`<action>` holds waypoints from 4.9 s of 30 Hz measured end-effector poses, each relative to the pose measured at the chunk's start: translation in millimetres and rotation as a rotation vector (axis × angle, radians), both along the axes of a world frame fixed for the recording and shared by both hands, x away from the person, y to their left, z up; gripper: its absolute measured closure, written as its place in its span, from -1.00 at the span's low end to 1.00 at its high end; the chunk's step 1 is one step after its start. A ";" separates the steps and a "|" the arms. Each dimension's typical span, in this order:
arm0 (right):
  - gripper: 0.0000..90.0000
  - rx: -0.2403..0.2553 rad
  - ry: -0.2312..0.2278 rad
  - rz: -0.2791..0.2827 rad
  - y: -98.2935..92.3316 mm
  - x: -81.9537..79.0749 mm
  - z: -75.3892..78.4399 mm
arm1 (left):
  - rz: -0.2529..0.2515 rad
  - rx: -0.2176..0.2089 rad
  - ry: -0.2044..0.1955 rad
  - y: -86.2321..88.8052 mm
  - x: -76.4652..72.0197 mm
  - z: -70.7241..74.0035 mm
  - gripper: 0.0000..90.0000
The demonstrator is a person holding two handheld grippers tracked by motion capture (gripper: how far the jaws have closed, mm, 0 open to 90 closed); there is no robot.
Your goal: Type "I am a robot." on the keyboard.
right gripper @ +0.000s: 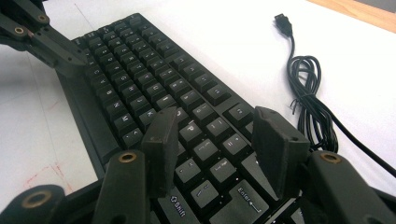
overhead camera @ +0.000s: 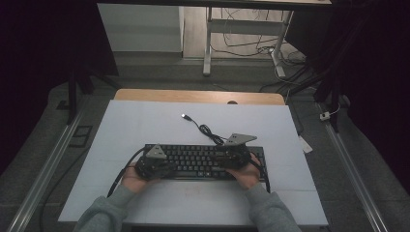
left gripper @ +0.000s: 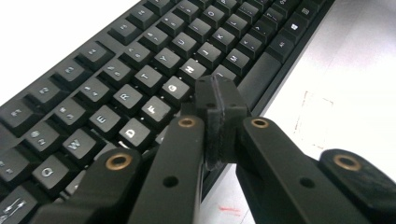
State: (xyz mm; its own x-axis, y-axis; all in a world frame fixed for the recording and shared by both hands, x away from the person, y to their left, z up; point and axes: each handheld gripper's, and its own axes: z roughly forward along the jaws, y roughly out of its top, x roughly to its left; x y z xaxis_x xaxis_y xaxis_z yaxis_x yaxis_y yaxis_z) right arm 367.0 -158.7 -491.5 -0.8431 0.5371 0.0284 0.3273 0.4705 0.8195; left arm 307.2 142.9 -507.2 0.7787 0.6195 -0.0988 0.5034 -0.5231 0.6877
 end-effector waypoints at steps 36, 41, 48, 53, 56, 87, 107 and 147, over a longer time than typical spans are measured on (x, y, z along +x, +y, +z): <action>0.13 -0.026 0.002 0.004 2.5 0.9 -3.3 | -0.003 0.011 -0.026 -4.2 -1.9 -1.5 0.97; 0.13 -0.022 0.001 0.002 1.9 0.8 -2.8 | 0.026 -0.028 -0.032 5.8 -3.1 5.3 0.97; 0.12 -0.023 0.002 0.002 1.7 1.1 -3.0 | 0.076 -0.103 -0.037 19.5 -2.4 12.3 0.57; 0.12 -0.023 0.000 -0.002 0.9 0.9 -2.4 | 0.125 -0.121 -0.050 25.7 -1.8 14.6 0.23; 0.11 -0.025 0.001 -0.001 1.1 0.8 -2.5 | 0.139 -0.119 -0.053 27.6 -1.6 15.2 0.09; 0.11 -0.032 0.003 0.000 1.9 1.4 -3.8 | 0.261 -0.105 -0.033 46.6 7.1 15.0 -0.16; 0.10 -0.037 0.002 0.001 2.2 1.6 -4.6 | 0.280 -0.067 -0.007 57.0 13.4 2.7 0.26; 0.09 -0.050 0.001 -0.007 1.5 2.3 -5.6 | 0.241 0.045 0.046 50.2 17.8 -12.4 0.97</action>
